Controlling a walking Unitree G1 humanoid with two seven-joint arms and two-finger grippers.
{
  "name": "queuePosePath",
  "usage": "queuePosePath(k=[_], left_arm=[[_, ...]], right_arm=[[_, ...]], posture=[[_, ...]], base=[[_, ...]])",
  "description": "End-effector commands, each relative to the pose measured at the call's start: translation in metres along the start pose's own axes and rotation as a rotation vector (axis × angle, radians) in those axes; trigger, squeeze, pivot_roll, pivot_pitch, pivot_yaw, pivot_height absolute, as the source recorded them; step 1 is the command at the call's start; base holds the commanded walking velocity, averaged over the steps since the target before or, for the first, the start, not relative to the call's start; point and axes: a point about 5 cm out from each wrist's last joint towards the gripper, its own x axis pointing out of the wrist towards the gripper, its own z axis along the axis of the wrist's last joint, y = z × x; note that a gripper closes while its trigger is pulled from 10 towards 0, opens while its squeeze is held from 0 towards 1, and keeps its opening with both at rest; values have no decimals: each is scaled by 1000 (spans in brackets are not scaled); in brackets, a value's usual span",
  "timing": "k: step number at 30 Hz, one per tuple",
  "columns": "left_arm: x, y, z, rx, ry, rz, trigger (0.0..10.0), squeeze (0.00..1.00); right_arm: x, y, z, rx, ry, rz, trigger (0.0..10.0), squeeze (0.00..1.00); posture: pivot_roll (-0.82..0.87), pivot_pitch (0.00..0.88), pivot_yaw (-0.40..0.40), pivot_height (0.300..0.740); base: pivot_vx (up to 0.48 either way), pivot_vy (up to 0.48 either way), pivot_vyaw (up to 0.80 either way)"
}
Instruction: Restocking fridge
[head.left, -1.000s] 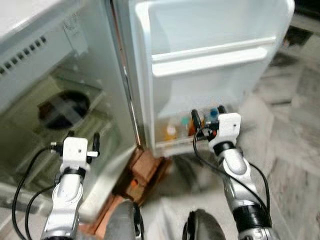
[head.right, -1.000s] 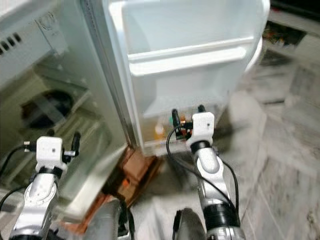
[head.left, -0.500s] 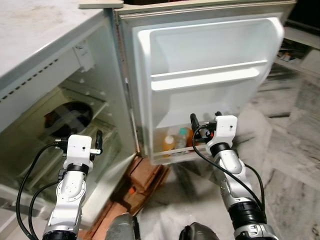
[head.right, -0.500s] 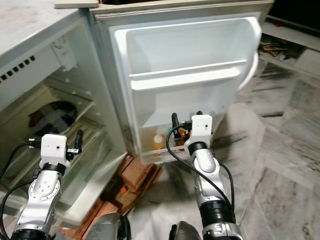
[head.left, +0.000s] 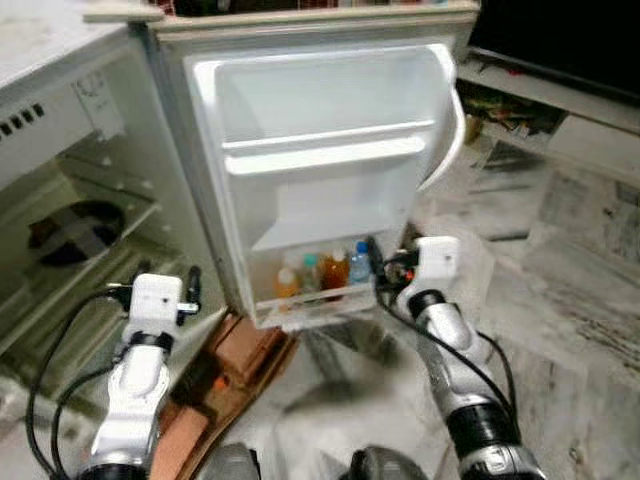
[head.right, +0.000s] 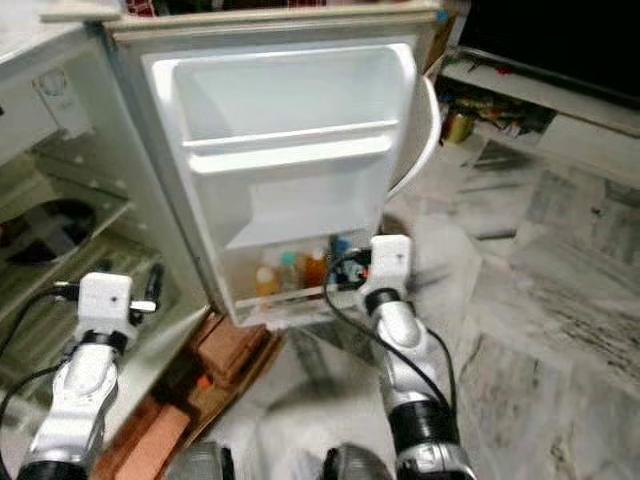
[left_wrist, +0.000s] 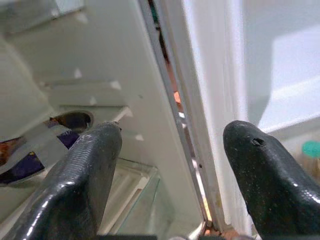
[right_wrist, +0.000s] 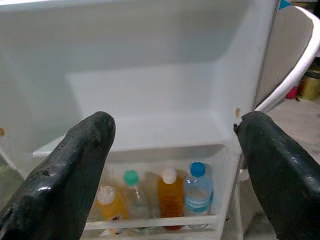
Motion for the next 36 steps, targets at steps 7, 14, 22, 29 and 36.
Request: queuePosePath(k=[7,14,22,29,36], left_arm=[[1,-7,1,14,-5,-31,10000,0],[1,-6,-1,28,2,-23,10000,0],[-18,7,-15,-11,57,31,10000,0],[-24,7,-10,-41,46,22,10000,0],[-19,5,-5,-22,20,45,10000,0]], right_arm=[[-3,-1,4,-57,-29,44,10000,0],[-5,-7,10,-54,-80,-4,10000,0],[-41,-32,2,7,18,-71,10000,0],[-55,-39,3,-26,67,-22,10000,0],[-43,-21,4,-55,24,-9,10000,0]], posture=[[63,55,3,740],[66,52,4,740],[51,38,16,740],[56,52,11,740],[70,38,4,740]], base=[[0,-474,571],[0,-440,684],[0,-412,0],[0,-37,0],[0,-77,412]])
